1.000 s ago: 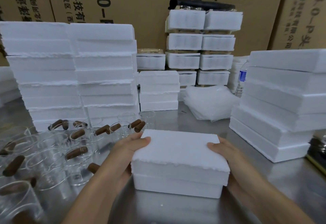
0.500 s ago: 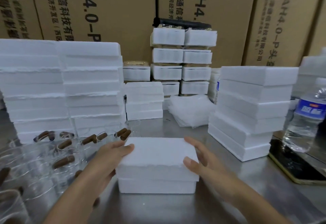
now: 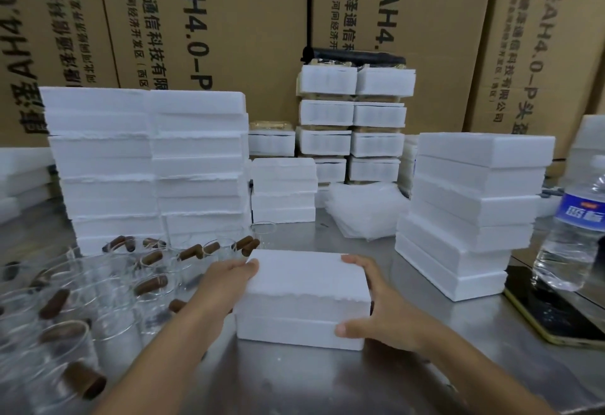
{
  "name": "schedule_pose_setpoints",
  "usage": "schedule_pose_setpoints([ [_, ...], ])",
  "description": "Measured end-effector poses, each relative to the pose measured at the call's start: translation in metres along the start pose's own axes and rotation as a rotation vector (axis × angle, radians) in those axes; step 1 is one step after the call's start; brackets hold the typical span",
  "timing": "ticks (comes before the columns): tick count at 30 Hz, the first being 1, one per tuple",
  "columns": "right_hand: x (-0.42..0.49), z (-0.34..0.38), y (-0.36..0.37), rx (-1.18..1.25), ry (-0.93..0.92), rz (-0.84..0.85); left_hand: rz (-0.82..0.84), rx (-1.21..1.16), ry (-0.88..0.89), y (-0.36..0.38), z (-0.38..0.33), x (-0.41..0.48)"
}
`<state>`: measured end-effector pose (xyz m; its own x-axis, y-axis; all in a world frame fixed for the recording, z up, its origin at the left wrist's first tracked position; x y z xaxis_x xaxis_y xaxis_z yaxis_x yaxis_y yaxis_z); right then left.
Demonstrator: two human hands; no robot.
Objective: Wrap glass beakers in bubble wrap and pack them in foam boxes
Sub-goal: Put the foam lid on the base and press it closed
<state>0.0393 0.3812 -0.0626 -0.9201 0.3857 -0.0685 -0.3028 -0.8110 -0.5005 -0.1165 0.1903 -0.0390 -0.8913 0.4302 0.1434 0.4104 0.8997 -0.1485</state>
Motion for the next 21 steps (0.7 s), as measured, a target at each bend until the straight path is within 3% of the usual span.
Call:
schedule_pose_setpoints([
  [5, -0.003, -0.001, 0.001, -0.036, -0.044, -0.041, -0.013, -0.073, -0.034, -0.002, -0.001, -0.006],
  [12, -0.012, 0.006, 0.007, 0.023, -0.052, -0.127, -0.062, -0.535, -0.036, 0.002, 0.013, -0.024],
  [16, -0.029, 0.036, -0.009, 0.059, -0.093, -0.285, -0.166, -0.660, 0.093, 0.000, 0.022, -0.028],
  [21, -0.060, 0.118, -0.067, 0.028, -0.272, -0.571, -0.150, -0.555, 0.105, 0.005, 0.032, -0.033],
])
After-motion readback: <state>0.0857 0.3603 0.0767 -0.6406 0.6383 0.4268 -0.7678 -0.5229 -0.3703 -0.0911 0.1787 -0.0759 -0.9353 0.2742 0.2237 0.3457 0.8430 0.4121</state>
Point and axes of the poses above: each hand's wrist, its own x-axis towards the middle knuckle, its own y-axis out of the palm, z = x × y, the point moved 2 cm from there along x, towards the middle knuckle, and after that the axes turned 15 degrees about y, right-handed, at the moved point
